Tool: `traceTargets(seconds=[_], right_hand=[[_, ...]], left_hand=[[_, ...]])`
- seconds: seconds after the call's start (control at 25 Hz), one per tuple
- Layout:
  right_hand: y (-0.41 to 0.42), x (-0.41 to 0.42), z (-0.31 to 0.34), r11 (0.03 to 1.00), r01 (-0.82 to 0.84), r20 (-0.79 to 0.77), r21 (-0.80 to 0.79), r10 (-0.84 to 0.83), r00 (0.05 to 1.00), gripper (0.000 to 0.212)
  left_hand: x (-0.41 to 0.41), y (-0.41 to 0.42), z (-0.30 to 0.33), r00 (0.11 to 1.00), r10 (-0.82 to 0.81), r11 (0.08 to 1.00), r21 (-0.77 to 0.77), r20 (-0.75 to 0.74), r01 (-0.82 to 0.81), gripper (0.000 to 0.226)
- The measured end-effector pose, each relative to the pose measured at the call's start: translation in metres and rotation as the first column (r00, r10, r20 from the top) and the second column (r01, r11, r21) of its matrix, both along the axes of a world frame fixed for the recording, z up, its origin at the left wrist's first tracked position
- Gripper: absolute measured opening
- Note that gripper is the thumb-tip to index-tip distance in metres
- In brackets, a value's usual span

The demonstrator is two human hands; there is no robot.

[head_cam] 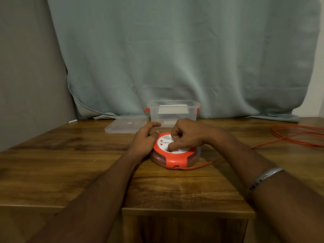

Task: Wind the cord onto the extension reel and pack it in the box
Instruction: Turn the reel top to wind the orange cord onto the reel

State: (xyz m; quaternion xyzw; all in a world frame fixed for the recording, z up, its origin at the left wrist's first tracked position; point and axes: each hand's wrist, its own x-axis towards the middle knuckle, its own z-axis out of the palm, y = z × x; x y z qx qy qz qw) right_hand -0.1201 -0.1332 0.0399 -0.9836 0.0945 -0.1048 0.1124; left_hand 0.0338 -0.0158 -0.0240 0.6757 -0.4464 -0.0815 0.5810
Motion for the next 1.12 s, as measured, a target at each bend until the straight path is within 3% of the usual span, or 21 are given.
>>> traceTargets(seconds=[0.16,0.4,0.48,0.56,0.84,1.12], right_hand=[[0.005,0.005,0.000,1.000,0.021,0.011,-0.010,-0.021,1.000,0.056],[0.008,0.013,-0.004,1.000,-0.006,0.040,-0.006,0.007,0.999,0.055],[0.007,0.010,-0.003,0.998,-0.058,0.087,0.014,0.056,0.995,0.040],[0.004,0.007,-0.001,0.994,-0.094,0.141,0.054,0.086,0.986,0.010],[-0.024,-0.008,0.011,0.978,-0.062,-0.063,0.201,0.076,0.995,0.050],[-0.021,-0.011,0.009,0.978,-0.026,-0.045,0.209,0.036,0.998,0.053]], left_hand=[[0.000,0.001,0.000,1.000,-0.010,1.000,0.010,-0.001,0.010,0.030],[0.003,-0.001,-0.001,1.000,-0.002,1.000,0.003,0.019,0.002,0.030],[0.005,-0.002,-0.003,1.000,0.002,1.000,-0.002,0.015,-0.002,0.030],[0.006,-0.003,-0.003,1.000,-0.008,1.000,-0.007,0.003,0.008,0.030],[0.006,-0.004,-0.004,1.000,0.011,1.000,-0.001,-0.005,-0.011,0.030],[0.004,-0.003,-0.001,1.000,0.021,1.000,0.016,0.014,-0.021,0.029]])
